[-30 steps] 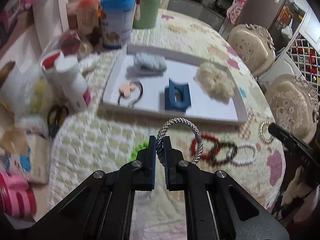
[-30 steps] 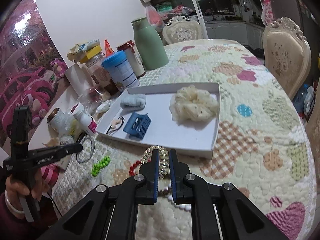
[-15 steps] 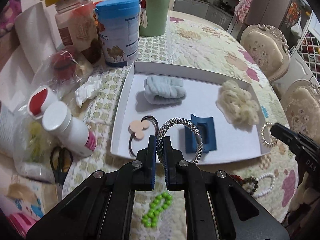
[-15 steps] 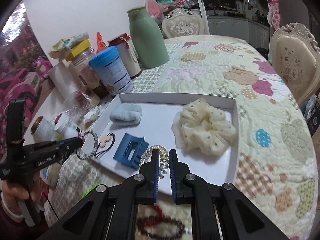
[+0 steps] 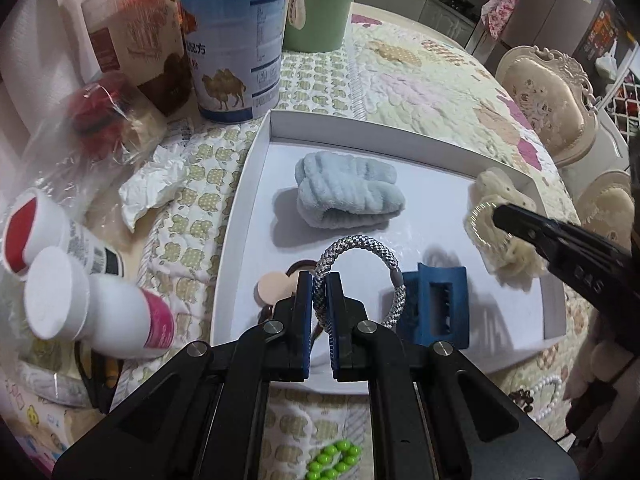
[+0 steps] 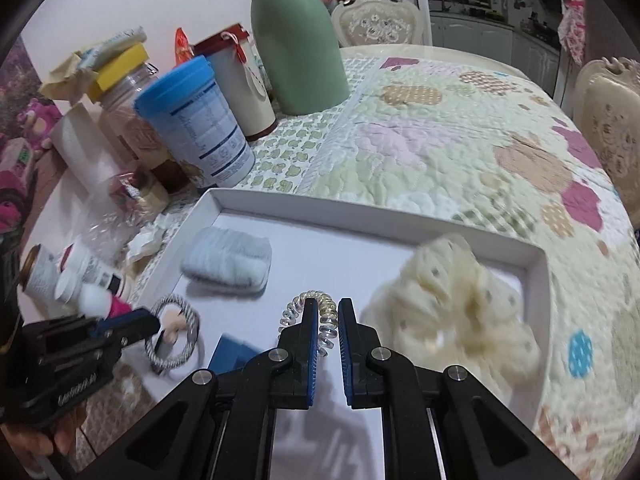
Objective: Organize jewelry
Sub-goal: 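Carry the bangle and spiral hair tie into the tray and open both tools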
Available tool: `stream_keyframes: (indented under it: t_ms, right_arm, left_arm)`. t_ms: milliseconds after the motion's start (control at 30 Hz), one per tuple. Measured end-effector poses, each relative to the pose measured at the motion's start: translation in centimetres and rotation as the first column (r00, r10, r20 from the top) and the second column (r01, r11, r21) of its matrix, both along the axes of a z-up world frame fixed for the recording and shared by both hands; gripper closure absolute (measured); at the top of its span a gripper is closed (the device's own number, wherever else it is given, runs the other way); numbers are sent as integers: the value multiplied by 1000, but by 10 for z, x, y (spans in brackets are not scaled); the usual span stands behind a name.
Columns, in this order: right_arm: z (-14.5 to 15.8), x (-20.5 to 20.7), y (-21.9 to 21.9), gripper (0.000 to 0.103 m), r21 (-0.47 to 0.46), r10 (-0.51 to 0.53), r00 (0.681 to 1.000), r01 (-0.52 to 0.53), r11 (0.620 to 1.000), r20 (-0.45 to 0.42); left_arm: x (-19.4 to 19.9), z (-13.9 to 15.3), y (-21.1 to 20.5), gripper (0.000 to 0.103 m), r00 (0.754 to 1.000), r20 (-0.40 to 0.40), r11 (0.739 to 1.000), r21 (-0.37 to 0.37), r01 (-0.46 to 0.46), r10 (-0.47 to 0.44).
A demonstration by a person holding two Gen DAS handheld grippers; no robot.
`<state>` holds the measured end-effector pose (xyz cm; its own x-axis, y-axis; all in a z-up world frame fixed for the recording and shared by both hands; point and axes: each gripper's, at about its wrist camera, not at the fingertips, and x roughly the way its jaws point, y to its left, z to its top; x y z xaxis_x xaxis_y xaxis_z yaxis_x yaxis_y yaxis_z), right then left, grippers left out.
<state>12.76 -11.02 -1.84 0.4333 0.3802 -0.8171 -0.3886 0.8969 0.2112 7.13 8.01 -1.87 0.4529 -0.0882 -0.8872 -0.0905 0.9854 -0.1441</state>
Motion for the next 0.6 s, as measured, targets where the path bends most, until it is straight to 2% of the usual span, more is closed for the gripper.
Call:
stream_keyframes:
  t_ms: [233, 467, 533, 567, 600]
  right_arm:
    - [-23, 42, 13, 94, -18, -11, 1000, 10, 1000, -26]
    - [-40, 63, 22, 94, -15, -3, 999, 3, 1000, -52]
    - [-39, 61, 20, 89, -7, 0, 999, 0, 1000, -49]
    - [-38, 60, 18, 86, -4, -4, 999, 4, 1000, -46]
    - [-37, 58, 16, 79, 4, -10, 999, 10, 1000, -45]
  left_arm:
    - [16, -10, 2, 97, 1000, -19, 1000, -9, -18, 18]
    - [24, -18, 1, 97, 999, -33, 1000, -3, -31, 31]
    - [24, -18, -1, 96, 999, -30, 1000, -2, -27, 27]
    - [24, -18, -1, 92, 999, -29, 1000, 2, -24, 25]
    - [23, -18, -3, 79, 999, -26, 1000, 12, -23, 23]
